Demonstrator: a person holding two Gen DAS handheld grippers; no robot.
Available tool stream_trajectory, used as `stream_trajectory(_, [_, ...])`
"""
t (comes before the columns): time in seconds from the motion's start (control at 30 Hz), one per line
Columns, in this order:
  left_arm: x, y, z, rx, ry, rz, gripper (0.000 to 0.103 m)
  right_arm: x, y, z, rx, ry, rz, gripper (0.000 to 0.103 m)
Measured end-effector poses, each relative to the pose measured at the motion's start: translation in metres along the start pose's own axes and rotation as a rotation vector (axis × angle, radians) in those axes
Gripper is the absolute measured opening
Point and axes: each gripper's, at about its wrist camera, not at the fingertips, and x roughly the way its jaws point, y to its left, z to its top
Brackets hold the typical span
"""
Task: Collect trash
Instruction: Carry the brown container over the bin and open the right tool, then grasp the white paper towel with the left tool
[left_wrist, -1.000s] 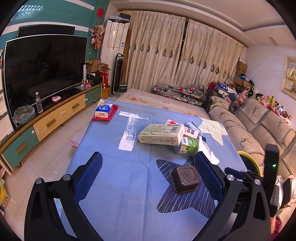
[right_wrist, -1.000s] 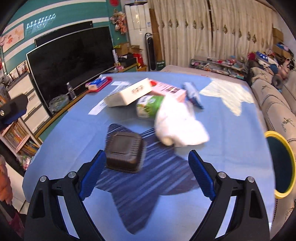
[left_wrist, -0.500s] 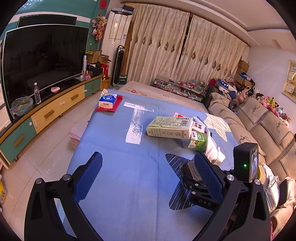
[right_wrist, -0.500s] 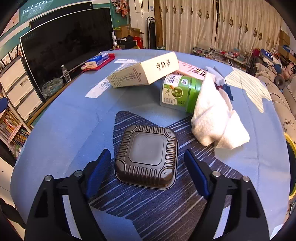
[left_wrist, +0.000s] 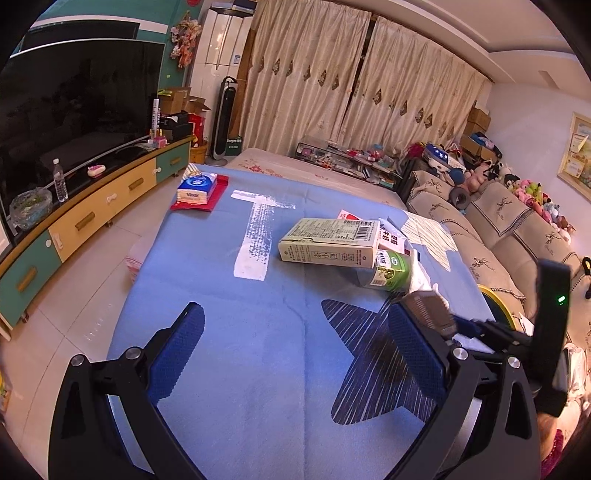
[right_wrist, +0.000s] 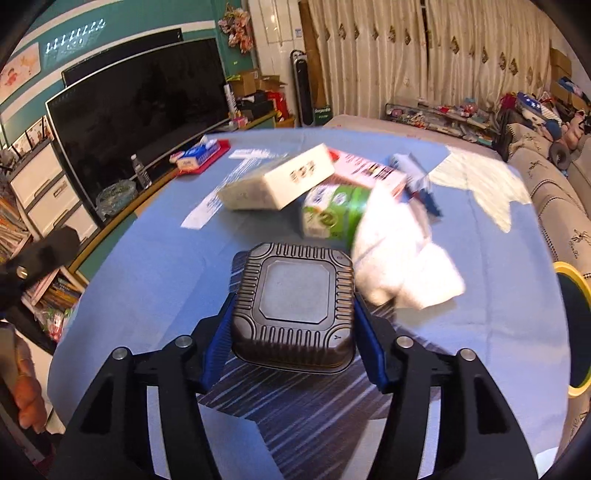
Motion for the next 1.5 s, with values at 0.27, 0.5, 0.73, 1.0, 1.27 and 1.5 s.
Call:
stream_trajectory(0.27, [0.022,-0.009,0.010,0.041,0.026,-0.045,0.098,-0.037,-0.100,0.009,0.184,-0.058,-0.217,0.057])
stream_trajectory(0.5, [0.043,-0.029,0.020,0.088,0.047,-0.108,0.098,-0.063,-0.209,-0.008,0.382,-0.048,-0.421,0.058])
stream_trajectory(0.73, [0.065,-0.075,0.023,0.160,0.077,-0.145,0.098,-0.050,-0.290,-0.017,0.428,0.016,-0.520,0.058])
stream_trajectory(1.0, [0.090,-0.150,0.016,0.258,0.121,-0.150,0.098,-0.033,-0.350,-0.031,0.432,0.028,-0.524,0.071])
stream_trajectory(1.27, [0.130,-0.214,0.007,0.349,0.152,-0.094,0.098,-0.037,-0.379,-0.041,0.418,0.001,-0.463,0.075])
stream_trajectory(1.5, [0.165,-0.228,-0.007,0.363,0.214,-0.030,0.098,-0.037,-0.389,-0.042,0.391,-0.007,-0.410,0.076])
